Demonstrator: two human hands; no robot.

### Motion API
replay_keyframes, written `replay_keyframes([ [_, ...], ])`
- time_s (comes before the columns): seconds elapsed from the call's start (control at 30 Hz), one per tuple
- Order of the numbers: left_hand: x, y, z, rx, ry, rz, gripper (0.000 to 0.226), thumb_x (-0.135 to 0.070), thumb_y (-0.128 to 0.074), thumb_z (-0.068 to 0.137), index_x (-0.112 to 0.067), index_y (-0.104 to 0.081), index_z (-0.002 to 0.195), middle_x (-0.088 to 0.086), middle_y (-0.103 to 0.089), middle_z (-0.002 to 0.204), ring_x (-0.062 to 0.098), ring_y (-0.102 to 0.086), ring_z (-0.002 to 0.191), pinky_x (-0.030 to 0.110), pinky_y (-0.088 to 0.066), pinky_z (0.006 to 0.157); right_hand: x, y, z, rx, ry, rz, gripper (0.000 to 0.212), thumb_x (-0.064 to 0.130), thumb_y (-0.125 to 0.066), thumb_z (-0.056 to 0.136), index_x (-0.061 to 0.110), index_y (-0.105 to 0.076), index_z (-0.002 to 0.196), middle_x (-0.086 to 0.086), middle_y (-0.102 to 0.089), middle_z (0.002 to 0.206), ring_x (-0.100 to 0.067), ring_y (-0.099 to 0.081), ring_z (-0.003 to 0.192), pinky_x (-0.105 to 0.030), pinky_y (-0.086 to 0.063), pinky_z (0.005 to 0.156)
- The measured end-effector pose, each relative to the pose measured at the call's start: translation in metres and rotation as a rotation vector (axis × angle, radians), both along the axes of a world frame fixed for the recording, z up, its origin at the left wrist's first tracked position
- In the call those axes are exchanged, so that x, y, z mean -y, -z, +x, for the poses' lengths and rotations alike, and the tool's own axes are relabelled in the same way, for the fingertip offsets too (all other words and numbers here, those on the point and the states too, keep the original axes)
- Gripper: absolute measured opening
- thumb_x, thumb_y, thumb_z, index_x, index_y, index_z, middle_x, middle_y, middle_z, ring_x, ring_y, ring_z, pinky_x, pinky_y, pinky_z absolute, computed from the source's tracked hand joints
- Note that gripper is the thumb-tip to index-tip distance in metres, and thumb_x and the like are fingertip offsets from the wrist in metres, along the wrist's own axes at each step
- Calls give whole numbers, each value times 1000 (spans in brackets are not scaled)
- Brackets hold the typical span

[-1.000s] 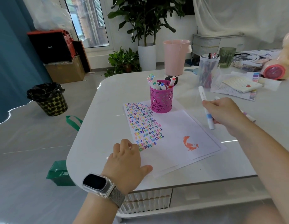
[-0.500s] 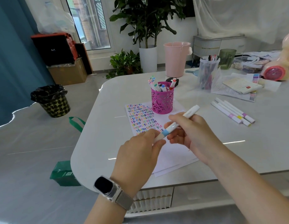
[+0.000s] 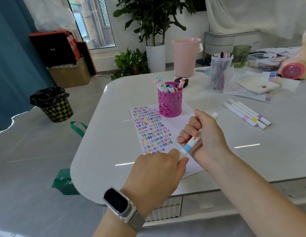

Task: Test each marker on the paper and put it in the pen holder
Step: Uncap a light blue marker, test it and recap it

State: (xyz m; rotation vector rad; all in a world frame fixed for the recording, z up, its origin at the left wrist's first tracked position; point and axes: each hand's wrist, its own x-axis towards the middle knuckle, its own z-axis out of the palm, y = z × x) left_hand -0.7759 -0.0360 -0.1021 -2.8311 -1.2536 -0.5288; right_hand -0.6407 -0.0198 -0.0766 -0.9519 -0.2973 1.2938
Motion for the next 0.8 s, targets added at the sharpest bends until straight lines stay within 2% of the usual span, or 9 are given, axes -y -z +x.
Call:
replay_keyframes([
  [0.1, -2, 2, 0, -9, -54, 55, 37, -44, -21, 92, -23, -46, 73, -11, -57, 48, 12, -46, 31, 28, -38, 31, 1, -3, 1, -118, -56, 64, 52, 29, -46, 96, 18, -33, 46, 3, -25, 41, -14, -28, 43, -27, -34, 48],
  [0.17, -3, 3, -1, 42, -73, 74, 35, -41, -22, 94, -23, -49, 79, -11, -58, 52, 12, -47, 32, 28, -38, 31, 2, -7, 1, -125, -92, 117, 53, 31, -46, 97, 17, -35, 47, 3, -26, 42, -13, -30, 41, -26, -36, 48],
  [0.27, -5, -1, -2, 116, -78, 76, 43, -43, -12, 96, -21, -47, 87, -10, -62, 62, 15, -51, 36, 33, -44, 34, 6, -12, 0, -197, -115, 168, 52, 32, -46, 97, 18, -34, 50, 4, -24, 42, -12, -28, 40, -24, -35, 46],
  [0.47, 1, -1, 2, -7, -9, 110, 33, -38, -24, 92, -21, -44, 72, -10, -52, 46, 13, -40, 28, 27, -31, 29, 15, -16, 4, -244, -86, 107, 52, 31, -46, 93, 22, -20, 49, 5, -12, 37, -12, -12, 33, -20, -15, 38],
  [0.53, 3, -4, 4, -63, 23, 17, 39, -44, -12, 89, -21, -41, 78, -8, -58, 51, 14, -48, 36, 31, -42, 38, 16, -16, 6, -239, -73, 67, 54, 30, -46, 92, 22, -19, 47, 5, -11, 36, -12, -10, 31, -19, -12, 38],
  [0.6, 2, -5, 2, -30, 55, -68, 50, -52, 4, 82, -23, -36, 86, -5, -65, 68, 18, -58, 54, 37, -50, 60, 16, -18, 8, -236, -90, 49, 55, 30, -45, 93, 22, -19, 45, 6, -10, 36, -13, -6, 35, -19, -9, 40],
  [0.67, 2, -8, 0, 8, 86, -201, 47, -53, 1, 84, -22, -34, 85, -2, -67, 73, 21, -61, 61, 41, -50, 68, 15, -22, 9, -235, -138, 44, 56, 30, -44, 93, 22, -18, 45, 5, -10, 35, -15, -2, 43, -19, -7, 43],
  [0.8, 3, -19, 1, 77, 120, -297, 39, -49, -15, 89, -17, -36, 81, 3, -67, 69, 25, -61, 61, 44, -49, 69, 12, -26, 11, -263, -186, 43, 56, 29, -43, 94, 22, -17, 45, 5, -11, 34, -15, -1, 45, -18, -7, 42],
])
